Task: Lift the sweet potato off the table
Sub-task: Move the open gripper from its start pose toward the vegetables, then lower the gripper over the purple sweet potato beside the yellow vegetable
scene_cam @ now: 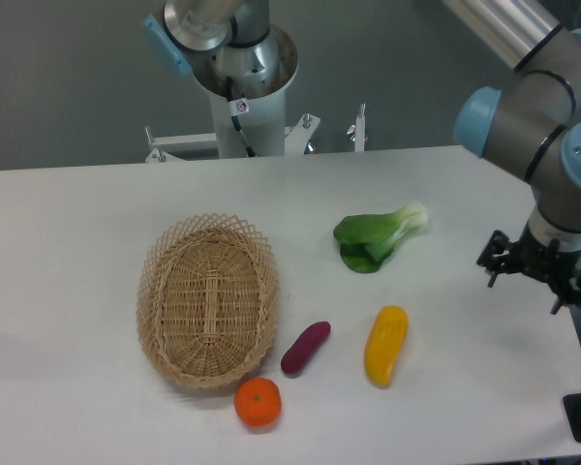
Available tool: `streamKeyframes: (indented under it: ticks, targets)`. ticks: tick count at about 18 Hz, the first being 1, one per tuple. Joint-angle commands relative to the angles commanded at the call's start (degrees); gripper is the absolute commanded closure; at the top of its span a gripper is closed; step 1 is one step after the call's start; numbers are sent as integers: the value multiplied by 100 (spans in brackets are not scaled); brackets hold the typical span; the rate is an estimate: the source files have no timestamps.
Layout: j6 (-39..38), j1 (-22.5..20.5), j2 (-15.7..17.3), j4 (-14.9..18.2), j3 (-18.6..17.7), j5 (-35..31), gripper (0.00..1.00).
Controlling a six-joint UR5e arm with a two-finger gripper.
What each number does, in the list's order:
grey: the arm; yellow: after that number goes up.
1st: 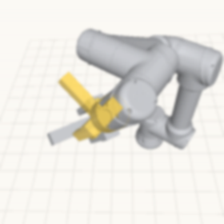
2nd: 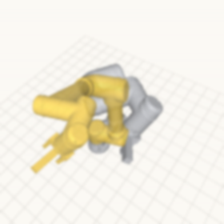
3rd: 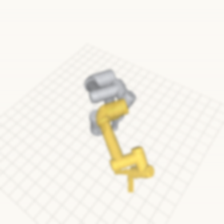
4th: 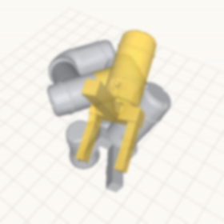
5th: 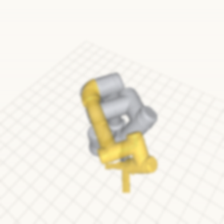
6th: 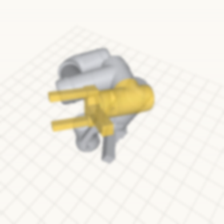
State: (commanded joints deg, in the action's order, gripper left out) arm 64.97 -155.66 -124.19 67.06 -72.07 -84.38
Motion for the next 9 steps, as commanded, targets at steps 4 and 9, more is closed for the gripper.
streamKeyframes:
  ticks: [4,9]
  targets:
    - [-792,457,-35,-35,-158,-61,0]
    - [-855,888,-9,-61,-395,-70,0]
